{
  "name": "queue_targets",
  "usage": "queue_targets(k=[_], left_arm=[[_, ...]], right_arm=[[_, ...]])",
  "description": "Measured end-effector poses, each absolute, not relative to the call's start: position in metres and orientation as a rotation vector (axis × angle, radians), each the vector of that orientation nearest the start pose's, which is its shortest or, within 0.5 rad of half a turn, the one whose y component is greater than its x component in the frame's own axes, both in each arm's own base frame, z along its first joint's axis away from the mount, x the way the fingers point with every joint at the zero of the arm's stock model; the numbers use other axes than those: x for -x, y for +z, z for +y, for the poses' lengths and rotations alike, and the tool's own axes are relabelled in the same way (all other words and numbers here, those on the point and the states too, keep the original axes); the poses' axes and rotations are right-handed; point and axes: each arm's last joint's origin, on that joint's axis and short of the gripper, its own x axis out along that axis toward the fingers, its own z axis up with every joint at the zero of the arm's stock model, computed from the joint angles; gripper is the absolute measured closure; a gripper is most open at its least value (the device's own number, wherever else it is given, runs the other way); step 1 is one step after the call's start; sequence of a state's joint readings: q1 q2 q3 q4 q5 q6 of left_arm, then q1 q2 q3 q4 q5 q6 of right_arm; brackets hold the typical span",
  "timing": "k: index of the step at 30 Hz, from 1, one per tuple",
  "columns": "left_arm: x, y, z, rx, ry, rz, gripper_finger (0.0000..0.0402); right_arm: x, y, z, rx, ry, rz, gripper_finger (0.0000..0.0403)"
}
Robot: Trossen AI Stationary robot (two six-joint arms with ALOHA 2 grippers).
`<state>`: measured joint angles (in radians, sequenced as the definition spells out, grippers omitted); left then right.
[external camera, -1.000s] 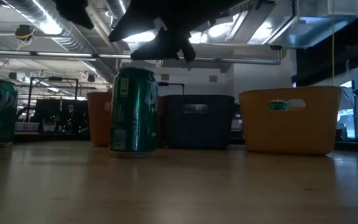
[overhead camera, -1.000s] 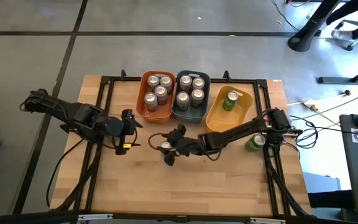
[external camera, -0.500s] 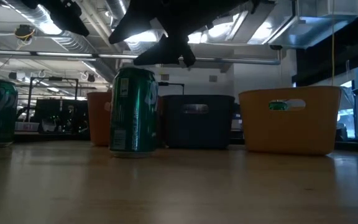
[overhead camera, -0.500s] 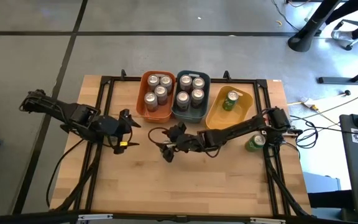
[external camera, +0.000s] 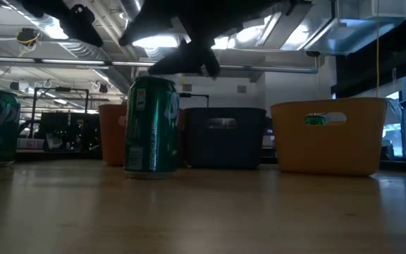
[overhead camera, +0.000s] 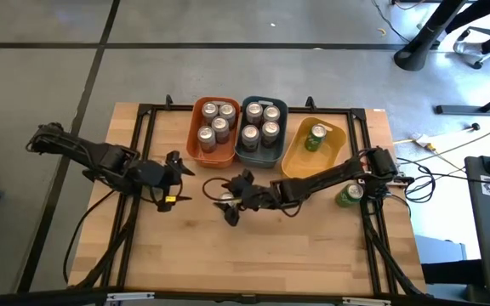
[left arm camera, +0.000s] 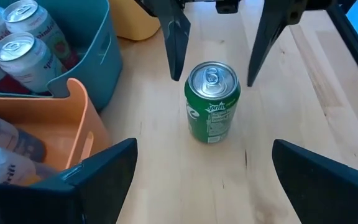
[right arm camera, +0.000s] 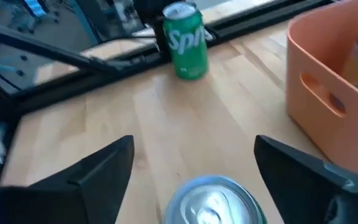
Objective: Sort soda cans
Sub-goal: Put the top green soda can into the yellow bin
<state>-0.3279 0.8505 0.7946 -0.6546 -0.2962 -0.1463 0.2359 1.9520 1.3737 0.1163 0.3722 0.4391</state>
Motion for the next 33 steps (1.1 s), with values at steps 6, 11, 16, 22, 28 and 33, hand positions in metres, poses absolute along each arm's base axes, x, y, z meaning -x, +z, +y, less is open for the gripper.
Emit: queue_targets(k=[6,11,16,22,28,33], left_arm=[[-0.16,0.275,-0.046,-0.057,0.031,0.697,0.004],[-0.16,0.268,-0.046,-0.042,0.039,0.709,0.004],[-0.161,0.267,-0.046,-0.057,0.033,0.702,0.004],[-0.163,0.269,-0.046,-0.08,0.019,0.673,0.004],[-0.163,0.269,-0.046,-0.099,0.012,0.674,0.004],[-0.163,0.269,-0.046,-0.099,0.012,0.673,0.004]], right_arm=[[-0.425,0.199,0.09,-0.258,-0.25,0.407,0.009],[-0.419,0.19,0.089,-0.254,-0.232,0.313,0.0093],[-0.413,0.182,0.094,-0.21,-0.197,0.305,0.0093],[-0.412,0.173,0.095,-0.188,-0.202,0.31,0.0093],[-0.417,0.162,0.096,-0.195,-0.206,0.285,0.0093],[-0.419,0.156,0.096,-0.193,-0.234,0.271,0.0093]])
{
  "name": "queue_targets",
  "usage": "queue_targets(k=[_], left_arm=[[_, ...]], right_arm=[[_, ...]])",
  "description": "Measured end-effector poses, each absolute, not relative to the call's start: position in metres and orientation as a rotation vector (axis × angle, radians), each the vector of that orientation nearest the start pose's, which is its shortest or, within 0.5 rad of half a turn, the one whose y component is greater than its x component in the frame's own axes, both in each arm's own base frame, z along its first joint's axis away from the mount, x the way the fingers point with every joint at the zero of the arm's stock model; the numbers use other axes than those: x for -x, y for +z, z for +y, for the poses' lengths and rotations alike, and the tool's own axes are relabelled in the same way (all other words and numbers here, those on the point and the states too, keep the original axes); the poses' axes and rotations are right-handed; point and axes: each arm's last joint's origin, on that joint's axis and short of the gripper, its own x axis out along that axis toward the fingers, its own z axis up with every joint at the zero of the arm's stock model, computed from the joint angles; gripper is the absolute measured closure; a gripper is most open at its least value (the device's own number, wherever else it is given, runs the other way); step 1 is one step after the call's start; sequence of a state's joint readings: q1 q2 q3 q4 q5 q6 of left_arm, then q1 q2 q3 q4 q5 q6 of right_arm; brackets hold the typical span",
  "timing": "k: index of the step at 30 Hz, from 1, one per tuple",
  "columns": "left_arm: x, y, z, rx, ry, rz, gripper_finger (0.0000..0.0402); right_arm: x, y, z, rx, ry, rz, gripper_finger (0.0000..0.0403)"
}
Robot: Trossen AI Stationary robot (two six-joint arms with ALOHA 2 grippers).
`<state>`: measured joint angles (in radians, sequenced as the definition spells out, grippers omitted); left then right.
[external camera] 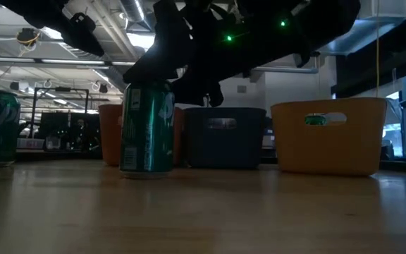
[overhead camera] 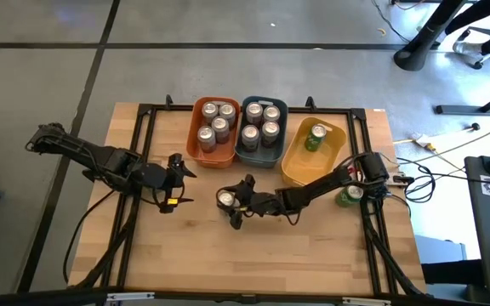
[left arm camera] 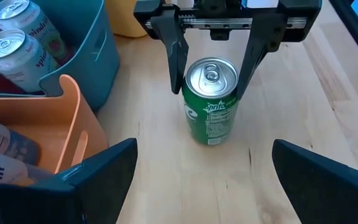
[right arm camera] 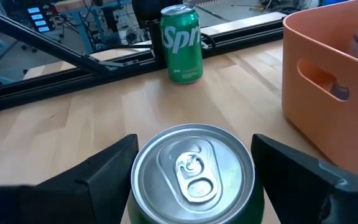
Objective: Sort soda cans
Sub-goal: Put the top green soda can into the yellow bin
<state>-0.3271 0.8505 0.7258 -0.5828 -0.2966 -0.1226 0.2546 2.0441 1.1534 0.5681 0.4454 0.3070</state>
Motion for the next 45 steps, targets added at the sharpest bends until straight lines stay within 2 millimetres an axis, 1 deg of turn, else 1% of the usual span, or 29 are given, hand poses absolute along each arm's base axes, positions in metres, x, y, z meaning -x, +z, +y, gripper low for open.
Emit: queue_targets(k=[9,13,18,23,27,38,42,45], left_arm=[[-0.163,0.269,-0.046,-0.097,0.013,0.672,0.004],[-0.163,0.269,-0.046,-0.094,0.014,0.672,0.004],[-0.163,0.269,-0.046,-0.092,0.015,0.672,0.004],[-0.163,0.269,-0.046,-0.082,0.018,0.672,0.004],[-0.163,0.269,-0.046,-0.073,0.021,0.672,0.004],[-0.163,0.27,-0.046,-0.096,0.012,0.665,0.004],[-0.164,0.271,-0.047,-0.091,0.011,0.649,0.004],[-0.164,0.271,-0.047,-0.093,0.009,0.645,0.004]], right_arm=[[-0.419,0.155,0.095,-0.163,-0.24,0.286,0.0094],[-0.419,0.155,0.096,-0.163,-0.24,0.285,0.0103],[-0.421,0.157,0.098,-0.192,-0.197,0.265,0.0106],[-0.424,0.16,0.099,-0.202,-0.189,0.271,0.0088],[-0.425,0.161,0.098,-0.208,-0.244,0.264,0.0072],[-0.424,0.157,0.098,-0.226,-0.251,0.317,0.0028],[-0.423,0.15,0.098,-0.218,-0.247,0.359,0.0026],[-0.423,0.15,0.098,-0.218,-0.248,0.36,0.0037]])
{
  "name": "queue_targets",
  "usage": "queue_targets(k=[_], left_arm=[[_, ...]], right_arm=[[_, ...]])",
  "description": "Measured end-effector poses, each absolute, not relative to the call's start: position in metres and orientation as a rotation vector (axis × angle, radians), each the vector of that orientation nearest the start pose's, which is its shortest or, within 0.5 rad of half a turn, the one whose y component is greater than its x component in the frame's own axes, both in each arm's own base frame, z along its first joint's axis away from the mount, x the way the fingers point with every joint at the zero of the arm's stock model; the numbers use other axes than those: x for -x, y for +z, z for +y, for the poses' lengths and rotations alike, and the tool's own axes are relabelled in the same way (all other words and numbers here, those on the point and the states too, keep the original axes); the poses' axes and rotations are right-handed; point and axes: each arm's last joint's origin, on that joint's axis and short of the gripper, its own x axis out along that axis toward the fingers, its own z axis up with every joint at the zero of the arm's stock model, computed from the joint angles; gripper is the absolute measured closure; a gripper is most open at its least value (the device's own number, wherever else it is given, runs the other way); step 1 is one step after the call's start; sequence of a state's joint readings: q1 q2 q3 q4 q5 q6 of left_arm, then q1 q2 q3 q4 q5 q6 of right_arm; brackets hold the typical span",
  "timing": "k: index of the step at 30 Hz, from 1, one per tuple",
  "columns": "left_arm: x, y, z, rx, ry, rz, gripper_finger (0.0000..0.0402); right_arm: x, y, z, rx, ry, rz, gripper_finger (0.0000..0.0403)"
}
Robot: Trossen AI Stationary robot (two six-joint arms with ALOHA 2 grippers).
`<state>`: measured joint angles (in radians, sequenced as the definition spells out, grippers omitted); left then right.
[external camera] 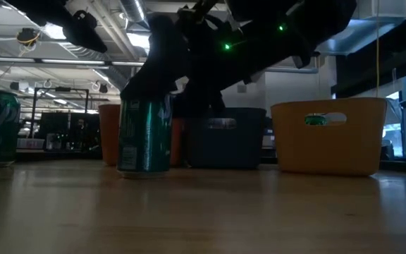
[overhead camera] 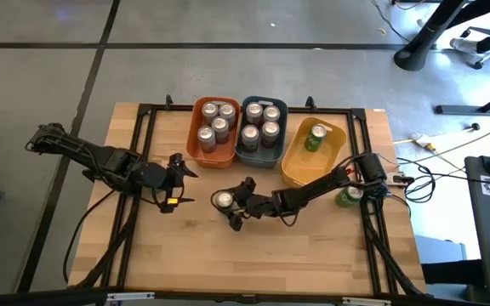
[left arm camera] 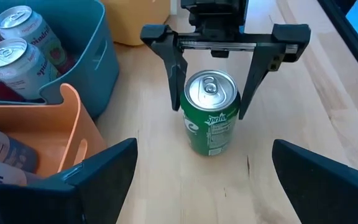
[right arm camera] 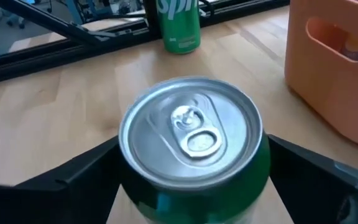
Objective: Sort soda cans
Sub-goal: Put the top green soda can into the yellow bin
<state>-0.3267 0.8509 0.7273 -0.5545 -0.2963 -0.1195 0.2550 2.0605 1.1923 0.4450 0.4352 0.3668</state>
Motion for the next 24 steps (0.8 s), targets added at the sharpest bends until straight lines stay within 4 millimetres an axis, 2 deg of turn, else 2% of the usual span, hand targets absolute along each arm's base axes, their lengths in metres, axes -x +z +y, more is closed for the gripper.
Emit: queue_targets(k=[6,10,16,24], left_arm=[[-0.166,0.273,-0.047,-0.104,0.002,0.623,0.004],[-0.166,0.273,-0.047,-0.104,0.003,0.629,0.004],[-0.166,0.273,-0.047,-0.094,0.006,0.627,0.004],[-0.166,0.273,-0.047,-0.083,0.01,0.627,0.004]], right_arm=[[-0.424,0.151,0.097,-0.197,-0.262,0.34,0.0106],[-0.422,0.157,0.095,-0.163,-0.31,0.325,0.0114],[-0.41,0.201,0.091,-0.141,-0.347,0.277,0.0114],[-0.362,0.252,0.074,-0.07,-0.584,0.419,0.0114]])
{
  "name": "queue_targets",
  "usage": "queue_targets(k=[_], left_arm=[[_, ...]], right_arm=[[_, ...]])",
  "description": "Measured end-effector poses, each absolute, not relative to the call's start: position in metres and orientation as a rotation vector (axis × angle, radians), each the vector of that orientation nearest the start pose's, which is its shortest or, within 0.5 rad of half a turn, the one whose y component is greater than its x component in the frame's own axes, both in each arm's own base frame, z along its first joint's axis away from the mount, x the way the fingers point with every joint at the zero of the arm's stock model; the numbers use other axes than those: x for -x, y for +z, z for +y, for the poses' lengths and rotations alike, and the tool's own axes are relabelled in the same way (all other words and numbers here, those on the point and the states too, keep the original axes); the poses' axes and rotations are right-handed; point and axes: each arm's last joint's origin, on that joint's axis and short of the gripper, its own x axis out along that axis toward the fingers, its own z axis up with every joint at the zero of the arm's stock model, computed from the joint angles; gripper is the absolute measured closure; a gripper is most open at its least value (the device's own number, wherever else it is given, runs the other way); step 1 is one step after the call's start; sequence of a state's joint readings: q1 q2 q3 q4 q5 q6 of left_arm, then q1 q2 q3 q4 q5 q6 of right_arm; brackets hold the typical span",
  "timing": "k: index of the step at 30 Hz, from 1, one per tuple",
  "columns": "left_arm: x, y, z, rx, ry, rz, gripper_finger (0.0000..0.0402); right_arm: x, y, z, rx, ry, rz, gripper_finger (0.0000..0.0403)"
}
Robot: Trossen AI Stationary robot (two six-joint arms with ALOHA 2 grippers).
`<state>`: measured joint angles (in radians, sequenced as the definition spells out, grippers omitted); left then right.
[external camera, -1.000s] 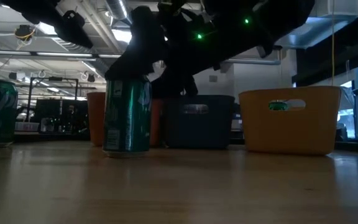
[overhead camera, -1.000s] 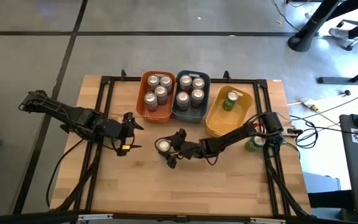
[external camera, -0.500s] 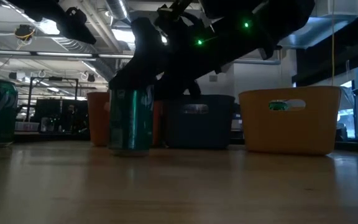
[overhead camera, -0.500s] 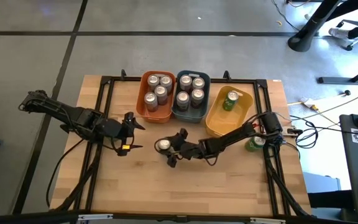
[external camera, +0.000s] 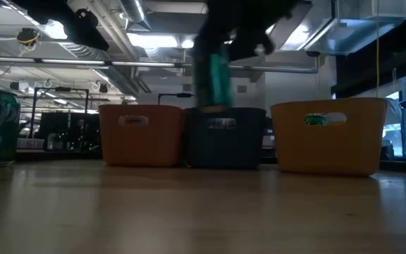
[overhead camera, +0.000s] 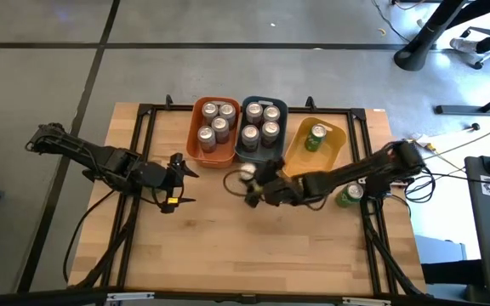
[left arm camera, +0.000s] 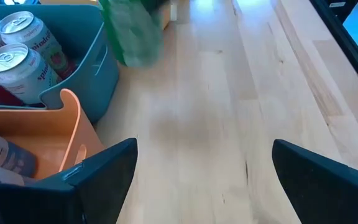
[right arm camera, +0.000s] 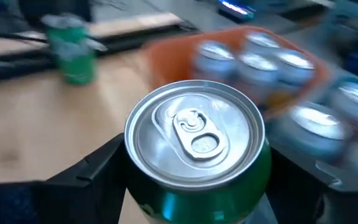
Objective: Sort soda cans
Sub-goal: Put the top green soda can into the yellow bin
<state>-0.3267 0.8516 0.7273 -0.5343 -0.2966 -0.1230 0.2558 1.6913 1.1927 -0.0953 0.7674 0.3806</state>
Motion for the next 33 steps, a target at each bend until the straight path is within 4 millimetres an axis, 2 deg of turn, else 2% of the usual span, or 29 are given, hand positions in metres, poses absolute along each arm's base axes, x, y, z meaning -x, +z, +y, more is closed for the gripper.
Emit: queue_targets(k=[8,13,16,23,27,33], left_arm=[[-0.165,0.273,-0.047,-0.084,0.009,0.631,0.004],[-0.166,0.273,-0.047,-0.084,0.009,0.627,0.004],[-0.166,0.273,-0.047,-0.083,0.009,0.626,0.004],[-0.166,0.273,-0.047,-0.084,0.015,0.624,0.004],[-0.166,0.273,-0.047,-0.088,0.027,0.622,0.004],[-0.166,0.273,-0.047,-0.088,0.027,0.622,0.004]], right_arm=[[-0.313,0.268,0.059,-0.097,-0.808,0.549,0.0114],[-0.29,0.258,0.052,-0.122,-0.918,0.587,0.0114],[-0.284,0.256,0.05,-0.151,-0.938,0.55,0.0114],[-0.283,0.276,0.05,-0.144,-0.916,0.499,0.0114],[-0.269,0.293,0.045,-0.16,-0.972,0.437,0.0114],[-0.238,0.29,0.036,-0.18,-1.102,0.516,0.0114]])
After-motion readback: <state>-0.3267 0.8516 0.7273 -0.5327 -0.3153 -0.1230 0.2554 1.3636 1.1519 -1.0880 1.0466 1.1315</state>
